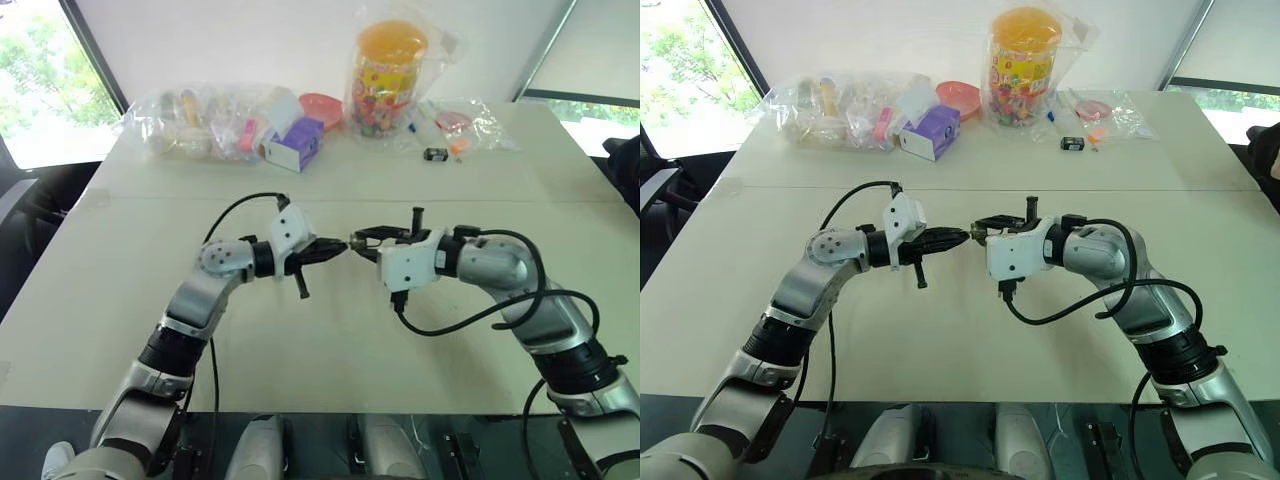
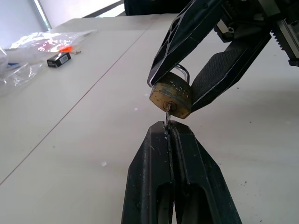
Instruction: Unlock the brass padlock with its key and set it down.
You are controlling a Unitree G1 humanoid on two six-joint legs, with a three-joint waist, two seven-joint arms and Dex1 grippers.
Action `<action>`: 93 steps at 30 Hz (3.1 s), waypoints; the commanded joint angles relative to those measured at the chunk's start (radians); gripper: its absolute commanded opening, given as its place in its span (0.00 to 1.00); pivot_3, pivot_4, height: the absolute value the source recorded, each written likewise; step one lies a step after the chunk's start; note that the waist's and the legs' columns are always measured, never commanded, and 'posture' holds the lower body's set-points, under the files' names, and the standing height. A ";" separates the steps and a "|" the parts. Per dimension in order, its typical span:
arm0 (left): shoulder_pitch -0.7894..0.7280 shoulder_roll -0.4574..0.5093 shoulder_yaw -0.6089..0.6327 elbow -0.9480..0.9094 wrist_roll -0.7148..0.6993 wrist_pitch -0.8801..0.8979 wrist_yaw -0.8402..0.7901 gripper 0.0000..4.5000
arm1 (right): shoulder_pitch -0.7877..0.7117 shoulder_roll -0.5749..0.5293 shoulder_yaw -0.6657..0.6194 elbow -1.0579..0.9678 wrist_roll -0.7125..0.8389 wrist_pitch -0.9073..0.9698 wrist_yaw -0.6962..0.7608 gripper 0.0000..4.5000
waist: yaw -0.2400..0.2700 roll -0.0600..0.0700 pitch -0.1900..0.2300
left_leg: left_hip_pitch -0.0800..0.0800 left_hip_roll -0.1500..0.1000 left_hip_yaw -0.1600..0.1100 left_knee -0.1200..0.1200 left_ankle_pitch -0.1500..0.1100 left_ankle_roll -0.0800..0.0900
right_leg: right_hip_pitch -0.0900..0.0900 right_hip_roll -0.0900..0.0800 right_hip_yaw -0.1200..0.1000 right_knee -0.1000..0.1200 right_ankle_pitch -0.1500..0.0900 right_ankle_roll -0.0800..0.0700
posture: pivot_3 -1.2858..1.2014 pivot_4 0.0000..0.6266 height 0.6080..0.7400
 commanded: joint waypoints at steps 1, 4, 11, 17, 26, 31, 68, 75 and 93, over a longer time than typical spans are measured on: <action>-0.036 -0.017 0.043 -0.024 -0.064 0.087 0.004 0.01 | -0.007 0.011 0.013 -0.070 0.016 -0.017 0.005 0.15 | 0.000 0.000 0.000 | 0.000 0.000 0.000 0.000 0.000 0.000 | 0.000 0.000 0.000 0.000 0.000 0.000 | 0.52 0.24 0.96; -0.052 -0.032 0.113 -0.045 -0.215 0.341 0.025 0.01 | -0.012 0.008 0.007 -0.061 0.013 -0.021 0.004 0.15 | 0.000 0.000 0.000 | 0.000 0.000 0.000 0.000 0.000 0.000 | 0.000 0.000 0.000 0.000 0.000 0.000 | 0.52 0.24 0.96; -0.047 -0.008 0.208 -0.098 -0.433 0.656 0.023 0.29 | -0.024 -0.003 -0.002 -0.036 0.006 -0.038 0.002 0.15 | -0.003 0.000 0.000 | 0.000 0.001 -0.001 0.000 0.000 0.000 | 0.000 0.000 0.000 0.000 0.000 0.000 | 0.52 0.24 0.96; -0.056 -0.013 0.257 -0.099 -0.514 0.757 0.052 0.72 | -0.036 -0.006 -0.004 -0.021 0.005 -0.049 0.005 0.15 | 0.000 0.000 0.000 | 0.000 0.000 -0.001 0.000 0.000 0.000 | 0.000 -0.001 0.000 0.000 0.000 0.000 | 0.52 0.24 0.96; -0.043 -0.114 0.209 -0.055 -0.421 0.652 0.175 0.72 | -0.049 -0.001 0.001 -0.019 0.002 -0.053 0.006 0.15 | 0.000 0.000 0.000 | 0.000 0.000 0.000 0.000 0.000 0.000 | 0.000 -0.001 0.000 0.000 0.000 0.000 | 0.52 0.24 0.96; -0.045 -0.128 0.206 -0.035 -0.408 0.631 0.171 0.72 | -0.048 -0.004 -0.001 -0.025 0.001 -0.050 0.005 0.15 | -0.003 0.000 0.000 | 0.000 0.000 0.000 0.000 0.000 0.000 | 0.000 -0.001 0.000 0.000 0.000 0.000 | 0.52 0.24 0.96; -0.086 -0.003 0.174 0.024 -0.398 0.607 -0.016 0.00 | 0.000 -0.024 -0.119 -0.108 0.221 0.228 0.069 0.99 | 0.000 0.000 0.000 | 0.000 0.000 0.000 0.000 0.000 0.000 | 0.000 -0.001 0.000 0.000 0.000 0.000 | 0.52 0.24 0.96; -0.098 0.006 0.163 0.033 -0.389 0.608 -0.061 0.00 | 0.012 0.030 -0.125 -0.153 0.295 0.364 0.026 0.22 | -0.001 0.000 0.000 | 0.000 0.000 0.000 0.000 0.000 0.000 | 0.000 -0.001 0.000 0.000 0.000 0.000 | 0.52 0.24 0.96; -0.113 0.014 0.188 0.003 -0.426 0.645 -0.106 0.00 | 0.048 0.058 -0.025 -0.088 0.237 0.322 -0.035 0.01 | 0.000 0.000 0.000 | 0.000 0.000 0.000 0.000 0.000 0.000 | 0.000 -0.001 0.000 0.000 0.000 0.000 | 0.52 0.24 0.96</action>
